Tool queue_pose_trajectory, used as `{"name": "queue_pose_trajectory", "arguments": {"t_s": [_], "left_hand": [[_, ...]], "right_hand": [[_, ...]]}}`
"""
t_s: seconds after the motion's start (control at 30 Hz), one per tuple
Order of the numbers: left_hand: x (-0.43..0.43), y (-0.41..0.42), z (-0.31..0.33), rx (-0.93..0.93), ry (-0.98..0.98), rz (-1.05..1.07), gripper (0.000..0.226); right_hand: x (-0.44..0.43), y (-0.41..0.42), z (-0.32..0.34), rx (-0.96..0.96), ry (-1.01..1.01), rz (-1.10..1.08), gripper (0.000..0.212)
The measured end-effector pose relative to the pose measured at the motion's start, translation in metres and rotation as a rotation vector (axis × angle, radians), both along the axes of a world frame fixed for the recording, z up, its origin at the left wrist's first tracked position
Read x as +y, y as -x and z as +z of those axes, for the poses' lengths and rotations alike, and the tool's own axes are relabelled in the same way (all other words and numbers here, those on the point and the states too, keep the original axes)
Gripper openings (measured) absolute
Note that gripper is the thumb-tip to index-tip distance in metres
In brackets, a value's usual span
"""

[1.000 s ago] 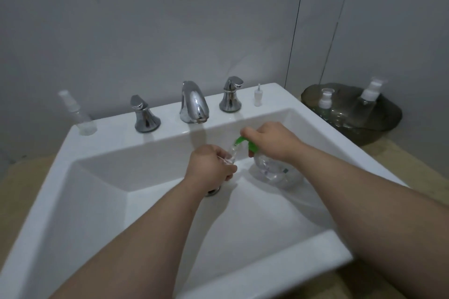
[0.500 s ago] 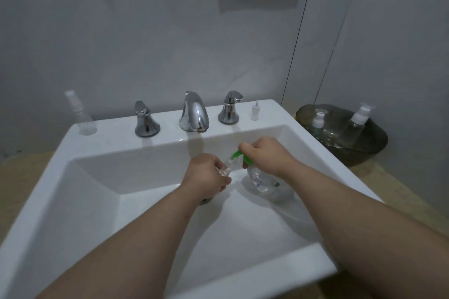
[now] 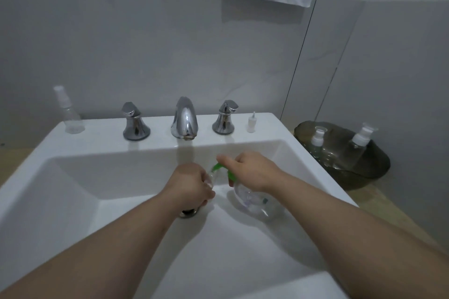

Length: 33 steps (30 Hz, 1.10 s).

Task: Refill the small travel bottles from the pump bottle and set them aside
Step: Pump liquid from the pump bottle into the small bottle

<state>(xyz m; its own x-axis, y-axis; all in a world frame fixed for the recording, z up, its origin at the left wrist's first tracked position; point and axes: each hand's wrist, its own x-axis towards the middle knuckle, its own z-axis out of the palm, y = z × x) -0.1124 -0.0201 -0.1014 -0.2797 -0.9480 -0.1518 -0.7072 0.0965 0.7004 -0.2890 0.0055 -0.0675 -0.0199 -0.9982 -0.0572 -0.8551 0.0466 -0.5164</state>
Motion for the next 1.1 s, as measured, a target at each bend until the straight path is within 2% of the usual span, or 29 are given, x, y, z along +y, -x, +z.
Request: {"name": "queue_pose_trajectory", "arguments": {"t_s": [0.3, 0.57, 0.77, 0.97, 1.1], "left_hand": [[0.000, 0.001, -0.005, -0.032, -0.019, -0.037, 0.021], [0.004, 0.001, -0.002, -0.011, 0.011, -0.063, 0.016], [0.004, 0.000, -0.002, 0.012, -0.007, -0.056, 0.015], [0.002, 0.001, -0.003, -0.012, 0.003, -0.050, 0.016], [0.000, 0.001, -0.005, 0.004, -0.001, -0.040, 0.015]], "right_hand": [[-0.013, 0.015, -0.005, -0.093, -0.044, 0.062, 0.073], [-0.013, 0.020, -0.005, -0.180, -0.078, 0.061, 0.074], [-0.014, 0.024, -0.003, -0.174, -0.140, 0.034, 0.081], [-0.010, 0.015, -0.001, -0.155, -0.100, 0.034, 0.057], [-0.009, 0.010, 0.001, -0.116, -0.092, 0.072, 0.058]]}}
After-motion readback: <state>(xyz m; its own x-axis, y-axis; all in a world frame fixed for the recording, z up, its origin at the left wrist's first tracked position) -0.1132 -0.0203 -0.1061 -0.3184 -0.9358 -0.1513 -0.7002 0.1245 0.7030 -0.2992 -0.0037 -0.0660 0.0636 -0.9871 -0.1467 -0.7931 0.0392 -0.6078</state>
